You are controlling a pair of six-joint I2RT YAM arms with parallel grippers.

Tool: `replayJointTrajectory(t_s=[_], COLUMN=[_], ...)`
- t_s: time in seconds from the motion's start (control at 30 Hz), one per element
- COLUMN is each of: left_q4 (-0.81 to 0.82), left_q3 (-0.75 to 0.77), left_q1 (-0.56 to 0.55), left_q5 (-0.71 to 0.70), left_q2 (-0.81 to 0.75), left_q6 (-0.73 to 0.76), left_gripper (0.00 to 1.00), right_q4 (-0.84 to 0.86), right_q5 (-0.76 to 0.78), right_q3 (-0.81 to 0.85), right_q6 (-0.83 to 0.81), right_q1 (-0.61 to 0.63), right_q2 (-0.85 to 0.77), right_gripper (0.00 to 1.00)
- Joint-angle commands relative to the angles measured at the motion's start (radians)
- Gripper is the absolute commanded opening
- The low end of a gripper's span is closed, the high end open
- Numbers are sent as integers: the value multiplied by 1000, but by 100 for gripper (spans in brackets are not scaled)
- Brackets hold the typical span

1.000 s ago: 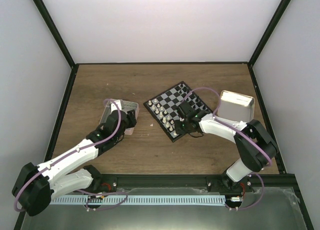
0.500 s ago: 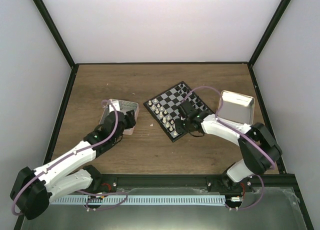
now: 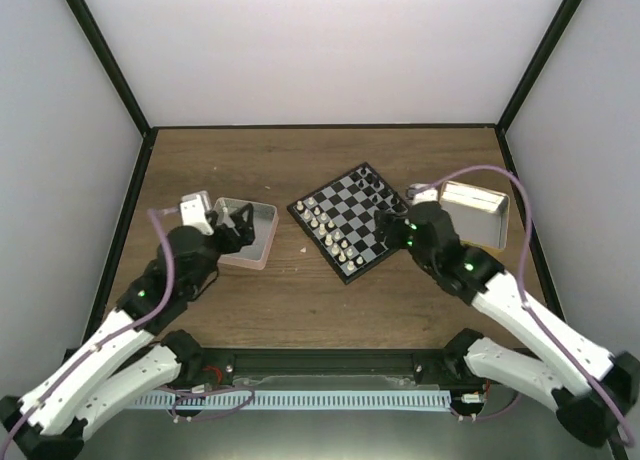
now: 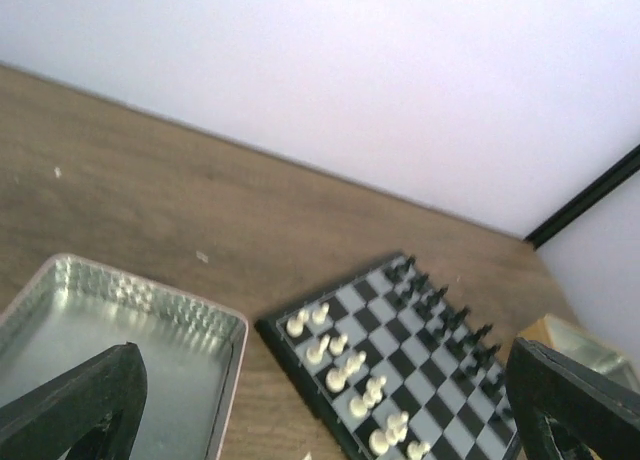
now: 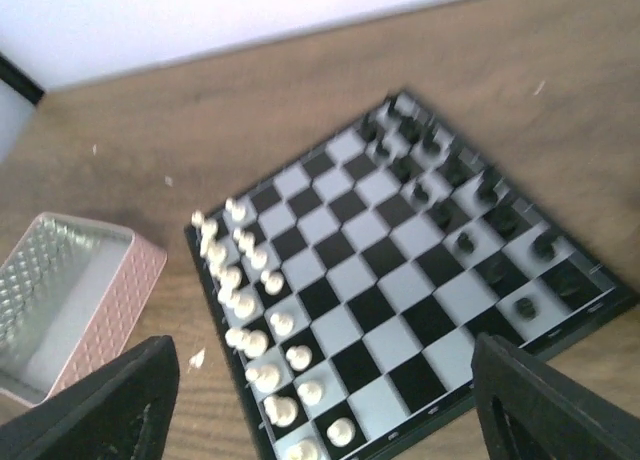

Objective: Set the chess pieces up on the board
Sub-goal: Reset both arms

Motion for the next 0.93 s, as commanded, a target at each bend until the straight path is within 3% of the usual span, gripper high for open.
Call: replayJointTrajectory(t_s=[0.0,0.13,0.33,0.47,0.9], left_q4=[-105,-165,-242,-324,-342], left_q3=[67,140,265,365,379], left_q1=[4,3,4,5,4], left_q5=[-71,-119,-168,-171,-183], left_q2=[-137,-253,-321,-336,-376], left_q6=[93,168,257,285,299], left_gripper=[100,100,100,100,100], right_q4=[-65,-127,-235,-219,-206], right_q5=[213,306,442,529,526], right_q3=[1,42,148,171,152], right_q6=[-37,-62,-50,-96,-114], right_q1=[5,5,6,5,5], right_q2=[-184,-339,-469,-596,-639], right_gripper=[88,100,100,100,100])
